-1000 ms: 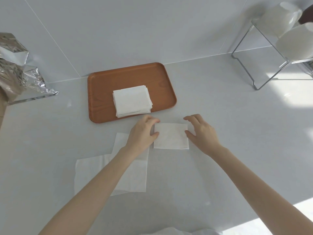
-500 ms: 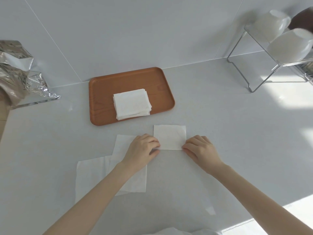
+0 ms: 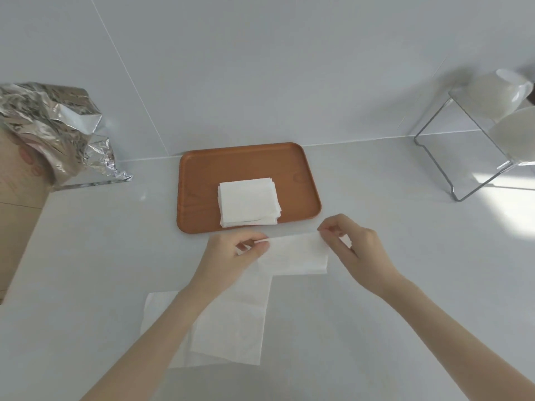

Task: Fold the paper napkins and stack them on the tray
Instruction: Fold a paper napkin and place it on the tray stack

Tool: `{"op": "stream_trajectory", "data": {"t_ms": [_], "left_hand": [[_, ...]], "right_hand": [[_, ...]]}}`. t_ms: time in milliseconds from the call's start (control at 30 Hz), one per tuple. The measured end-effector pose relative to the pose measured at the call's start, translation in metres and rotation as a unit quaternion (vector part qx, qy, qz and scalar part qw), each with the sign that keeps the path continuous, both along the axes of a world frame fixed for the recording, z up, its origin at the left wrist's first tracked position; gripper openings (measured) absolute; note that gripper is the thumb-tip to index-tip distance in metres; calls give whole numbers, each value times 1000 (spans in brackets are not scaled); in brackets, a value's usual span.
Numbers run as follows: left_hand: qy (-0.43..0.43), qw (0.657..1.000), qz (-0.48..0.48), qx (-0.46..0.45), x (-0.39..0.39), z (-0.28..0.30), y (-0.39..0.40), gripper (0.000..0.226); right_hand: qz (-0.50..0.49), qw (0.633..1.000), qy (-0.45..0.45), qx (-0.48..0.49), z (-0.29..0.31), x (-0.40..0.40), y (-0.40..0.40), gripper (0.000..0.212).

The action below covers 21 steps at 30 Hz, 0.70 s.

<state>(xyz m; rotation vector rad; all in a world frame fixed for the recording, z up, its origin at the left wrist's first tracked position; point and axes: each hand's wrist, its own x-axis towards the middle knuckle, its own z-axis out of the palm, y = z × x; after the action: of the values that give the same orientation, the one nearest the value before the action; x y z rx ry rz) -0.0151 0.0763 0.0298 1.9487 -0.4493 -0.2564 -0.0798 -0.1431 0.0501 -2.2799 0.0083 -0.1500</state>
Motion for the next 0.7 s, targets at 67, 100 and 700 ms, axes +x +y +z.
{"op": "stream_trajectory", "data": {"t_ms": [67,100,700], "left_hand": [[37,999,9,-27,19,10,8,16],[57,998,16,-33,29,12,11,13],[8,982,143,123,151,-52,12,16]], "right_hand": [[-16,996,17,82,4,22,5,16],[-19,993,27,116,4,35,8,17],[-65,993,92,30,-75,182,32,10]]}}
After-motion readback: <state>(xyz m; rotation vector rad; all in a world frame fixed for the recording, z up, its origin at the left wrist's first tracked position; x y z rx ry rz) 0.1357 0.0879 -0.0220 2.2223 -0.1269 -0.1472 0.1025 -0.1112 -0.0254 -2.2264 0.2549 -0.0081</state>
